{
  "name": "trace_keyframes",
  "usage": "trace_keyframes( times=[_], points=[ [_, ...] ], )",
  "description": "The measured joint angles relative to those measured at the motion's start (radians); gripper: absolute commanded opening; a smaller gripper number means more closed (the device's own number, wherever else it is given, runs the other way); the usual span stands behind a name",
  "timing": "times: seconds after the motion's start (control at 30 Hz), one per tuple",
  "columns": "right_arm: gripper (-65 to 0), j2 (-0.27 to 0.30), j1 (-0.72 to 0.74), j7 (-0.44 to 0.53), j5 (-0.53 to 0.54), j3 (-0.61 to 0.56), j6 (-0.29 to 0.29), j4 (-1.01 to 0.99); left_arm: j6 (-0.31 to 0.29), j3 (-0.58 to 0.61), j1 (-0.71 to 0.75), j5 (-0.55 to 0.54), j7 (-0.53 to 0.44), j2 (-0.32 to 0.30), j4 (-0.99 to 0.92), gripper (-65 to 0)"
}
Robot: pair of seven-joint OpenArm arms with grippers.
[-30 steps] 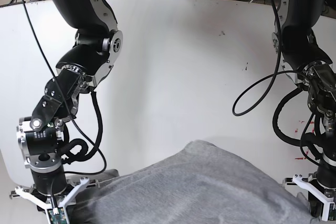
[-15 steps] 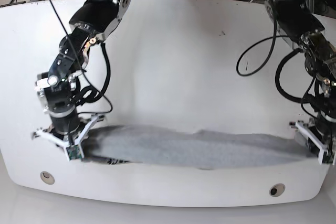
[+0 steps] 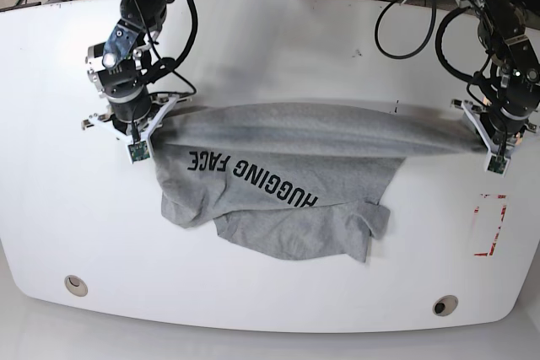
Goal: Layout the t-shirt on the table in an organized manner, then fold the t-shirt properly
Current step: 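Lift the shirt with both grippers and spread it apart, then drag the right gripper with the shirt edge away from the left gripper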
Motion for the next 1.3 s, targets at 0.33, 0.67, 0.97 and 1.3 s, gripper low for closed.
trace_keyframes(
  times=[0.33,0.67,0.97,1.3],
  points=[
    [-64.4,0.000,-0.177,0.007,0.121,0.055,-0.001,0.000,-0.011,-0.004,0.157,-0.003,-0.005,-0.023,-0.002,-65.0],
    [-57.7,-0.003,-0.269,0.007,0.143,0.051,0.004,-0.001,-0.013,-0.004,0.237,-0.002,-0.010,-0.058,-0.002,-65.0],
    [-28.7,0.000,-0.303,0.007,0.139,0.052,-0.001,-0.001,-0.013,-0.003,0.266,-0.002,-0.012,-0.075,-0.002,-65.0],
    [-24.9,-0.002,-0.322,0.008,0.140,0.058,0.000,-0.001,-0.011,-0.003,0.268,0.003,-0.008,-0.072,-0.002,-65.0]
  ],
)
